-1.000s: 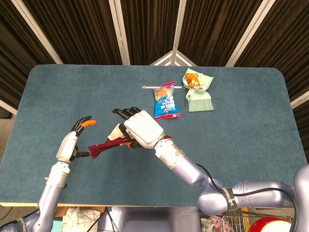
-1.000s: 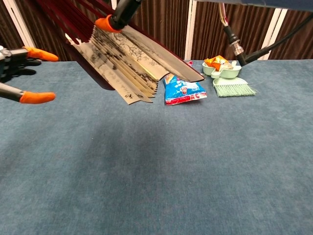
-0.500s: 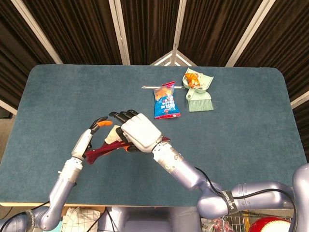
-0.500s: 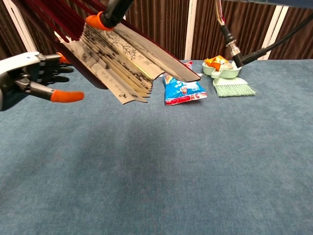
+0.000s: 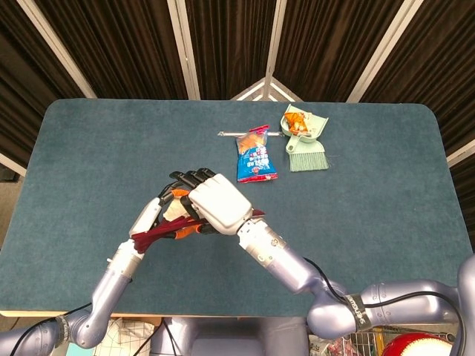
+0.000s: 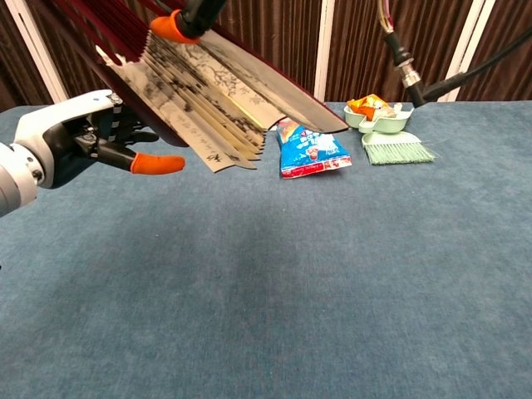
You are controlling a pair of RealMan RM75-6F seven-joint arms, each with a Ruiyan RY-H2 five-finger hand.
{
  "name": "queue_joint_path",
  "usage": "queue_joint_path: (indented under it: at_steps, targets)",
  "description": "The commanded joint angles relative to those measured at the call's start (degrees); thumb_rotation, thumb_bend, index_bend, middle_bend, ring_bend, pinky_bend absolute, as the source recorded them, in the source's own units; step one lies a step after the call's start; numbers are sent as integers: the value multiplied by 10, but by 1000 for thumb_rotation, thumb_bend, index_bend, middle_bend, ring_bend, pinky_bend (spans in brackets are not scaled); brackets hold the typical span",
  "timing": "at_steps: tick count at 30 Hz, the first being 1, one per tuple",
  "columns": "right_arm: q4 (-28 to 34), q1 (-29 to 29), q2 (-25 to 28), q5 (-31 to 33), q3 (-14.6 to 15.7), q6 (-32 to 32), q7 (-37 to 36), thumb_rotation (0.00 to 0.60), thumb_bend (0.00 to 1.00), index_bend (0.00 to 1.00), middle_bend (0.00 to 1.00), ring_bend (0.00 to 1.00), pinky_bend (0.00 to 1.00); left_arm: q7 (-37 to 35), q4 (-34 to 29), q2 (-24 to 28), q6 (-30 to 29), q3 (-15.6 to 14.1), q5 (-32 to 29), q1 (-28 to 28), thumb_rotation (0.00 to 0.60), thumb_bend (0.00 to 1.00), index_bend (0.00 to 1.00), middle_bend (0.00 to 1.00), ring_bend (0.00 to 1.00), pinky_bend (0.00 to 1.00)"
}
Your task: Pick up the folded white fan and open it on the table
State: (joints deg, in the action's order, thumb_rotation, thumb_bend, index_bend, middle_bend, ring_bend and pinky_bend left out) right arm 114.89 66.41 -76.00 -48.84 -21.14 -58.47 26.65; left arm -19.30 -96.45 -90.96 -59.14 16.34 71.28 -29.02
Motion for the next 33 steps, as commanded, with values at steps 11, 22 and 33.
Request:
queue_joint_path:
  at_steps: [11, 22, 33]
  targets:
    - [-6, -12, 17, -7, 12, 0, -13, 600, 561, 841, 180, 227, 238, -4, -17, 11, -20, -3, -2, 3, 600, 502, 534, 107, 0, 32]
    - [-18, -24, 28, -26, 24, 3, -27, 600, 561, 841, 180, 227, 238, -9, -13, 22, -29, -7, -9, 6, 600, 559, 585, 123, 0, 33]
    - [-34, -51, 49, -56, 31, 1, -61, 600, 561, 841, 180, 227, 238, -15, 10, 30, -64, -11, 16, 18, 600, 557, 589, 128, 0, 33]
